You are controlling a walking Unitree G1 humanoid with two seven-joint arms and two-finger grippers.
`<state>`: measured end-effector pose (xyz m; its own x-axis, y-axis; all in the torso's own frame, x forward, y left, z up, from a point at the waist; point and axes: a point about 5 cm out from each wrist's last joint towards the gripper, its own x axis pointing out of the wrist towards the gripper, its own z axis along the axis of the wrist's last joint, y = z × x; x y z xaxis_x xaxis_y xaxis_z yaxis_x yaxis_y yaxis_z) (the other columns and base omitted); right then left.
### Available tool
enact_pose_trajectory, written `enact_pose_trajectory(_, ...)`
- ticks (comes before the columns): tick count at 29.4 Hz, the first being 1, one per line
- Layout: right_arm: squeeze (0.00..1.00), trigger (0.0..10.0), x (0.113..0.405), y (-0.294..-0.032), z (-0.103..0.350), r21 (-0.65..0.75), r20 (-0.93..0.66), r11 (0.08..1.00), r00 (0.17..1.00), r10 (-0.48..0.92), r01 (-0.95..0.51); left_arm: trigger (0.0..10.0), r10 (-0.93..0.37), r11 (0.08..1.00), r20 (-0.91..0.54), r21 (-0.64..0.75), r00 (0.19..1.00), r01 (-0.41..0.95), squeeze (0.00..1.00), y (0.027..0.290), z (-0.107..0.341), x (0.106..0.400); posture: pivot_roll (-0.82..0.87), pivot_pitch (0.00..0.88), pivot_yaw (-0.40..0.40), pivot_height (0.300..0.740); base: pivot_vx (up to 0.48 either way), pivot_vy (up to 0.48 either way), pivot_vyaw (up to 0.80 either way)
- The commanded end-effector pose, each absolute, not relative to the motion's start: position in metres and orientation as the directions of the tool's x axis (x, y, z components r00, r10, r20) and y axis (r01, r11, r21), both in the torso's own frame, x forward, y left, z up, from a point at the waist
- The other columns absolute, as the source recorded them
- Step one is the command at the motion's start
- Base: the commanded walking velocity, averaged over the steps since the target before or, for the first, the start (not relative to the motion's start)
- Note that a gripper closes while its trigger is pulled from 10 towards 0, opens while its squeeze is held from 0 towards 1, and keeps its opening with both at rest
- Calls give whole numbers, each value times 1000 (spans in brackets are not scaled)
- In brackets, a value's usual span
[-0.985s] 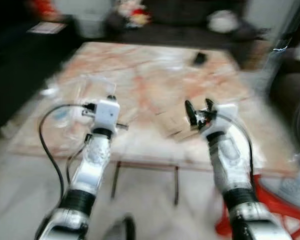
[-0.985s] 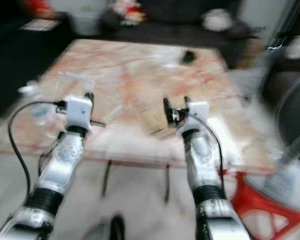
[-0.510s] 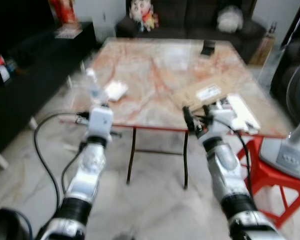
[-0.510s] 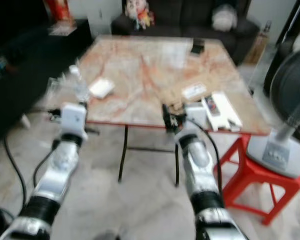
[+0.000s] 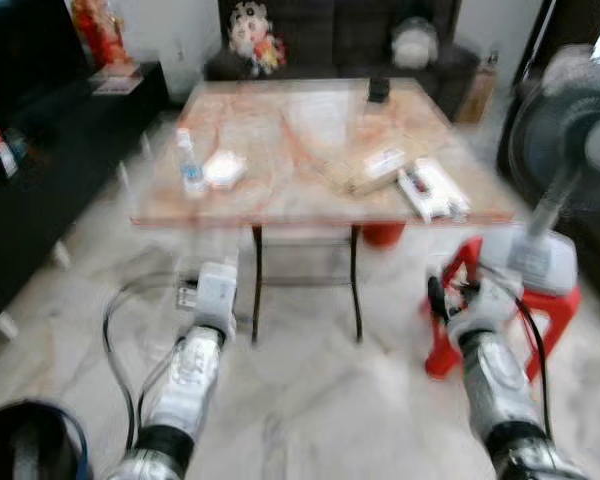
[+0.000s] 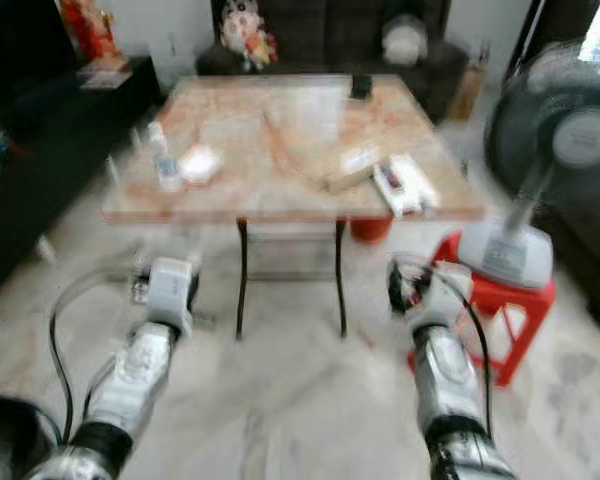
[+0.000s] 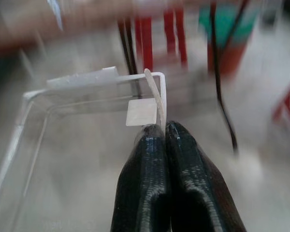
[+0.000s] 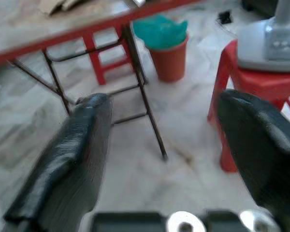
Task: Picking trash to rubbish bin
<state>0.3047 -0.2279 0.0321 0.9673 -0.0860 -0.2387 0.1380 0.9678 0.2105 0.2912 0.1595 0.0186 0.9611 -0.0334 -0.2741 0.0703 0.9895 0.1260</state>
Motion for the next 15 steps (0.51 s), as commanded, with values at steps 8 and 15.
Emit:
enact_pose_trajectory(8,0,10000,240,-246,-32,92,-564,961,810,-165,260,10000,29,994,-644,97,765,44,0,175,-58,222,-13,0,-24,740,0,0,284)
enact_pose_trajectory(15,0,10000,219,-244,-48,85,-637,959,755,-155,269,10000,80,996,-765,77,639,-33,0,183,-82,183,-6,0,-27,740,0,0,619)
